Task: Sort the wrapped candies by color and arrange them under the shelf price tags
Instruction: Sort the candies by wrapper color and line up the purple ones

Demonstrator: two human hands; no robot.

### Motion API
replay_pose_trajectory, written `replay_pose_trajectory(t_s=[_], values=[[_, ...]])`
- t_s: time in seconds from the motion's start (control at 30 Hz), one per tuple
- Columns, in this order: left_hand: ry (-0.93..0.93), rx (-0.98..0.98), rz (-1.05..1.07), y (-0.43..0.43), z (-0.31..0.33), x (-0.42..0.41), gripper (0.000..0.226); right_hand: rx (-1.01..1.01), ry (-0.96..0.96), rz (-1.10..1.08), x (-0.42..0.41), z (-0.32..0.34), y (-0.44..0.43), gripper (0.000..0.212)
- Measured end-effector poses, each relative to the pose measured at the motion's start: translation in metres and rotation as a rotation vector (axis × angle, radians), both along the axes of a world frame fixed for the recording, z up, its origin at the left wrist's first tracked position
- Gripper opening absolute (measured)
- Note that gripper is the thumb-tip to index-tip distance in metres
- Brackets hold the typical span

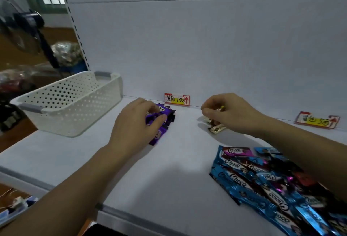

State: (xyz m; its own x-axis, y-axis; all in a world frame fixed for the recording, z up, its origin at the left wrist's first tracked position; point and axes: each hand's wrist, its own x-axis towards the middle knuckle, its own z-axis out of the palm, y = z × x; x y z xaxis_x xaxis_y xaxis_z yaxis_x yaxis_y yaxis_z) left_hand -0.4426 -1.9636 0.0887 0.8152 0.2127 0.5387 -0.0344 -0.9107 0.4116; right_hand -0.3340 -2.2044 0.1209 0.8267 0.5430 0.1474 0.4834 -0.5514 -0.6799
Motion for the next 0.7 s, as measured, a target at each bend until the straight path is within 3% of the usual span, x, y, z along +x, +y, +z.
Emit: replay_pose_trajectory(t_s=[0.1, 0.23, 0.4, 0.7], values=[[0.011, -0.038, -0.175, -0.039, 0.009, 0.013, 0.020, -0.138, -0.184, 0.059, -0.013, 0.011, -0.047, 0.015], [0.091, 0.034, -0.364, -0.095, 0.012, 0.033, 0.031, -0.183, -0.289, 0.036, -0.025, 0.017, -0.112, 0.023], [0.254, 0.136, -0.586, -0.157, 0.007, 0.056, 0.036, -0.165, -0.215, -0.009, -0.023, 0.011, -0.185, 0.020], [0.442, 0.278, -0.665, -0.212, 0.005, 0.078, 0.026, -0.252, -0.155, -0.108, -0.016, 0.005, -0.244, 0.017]])
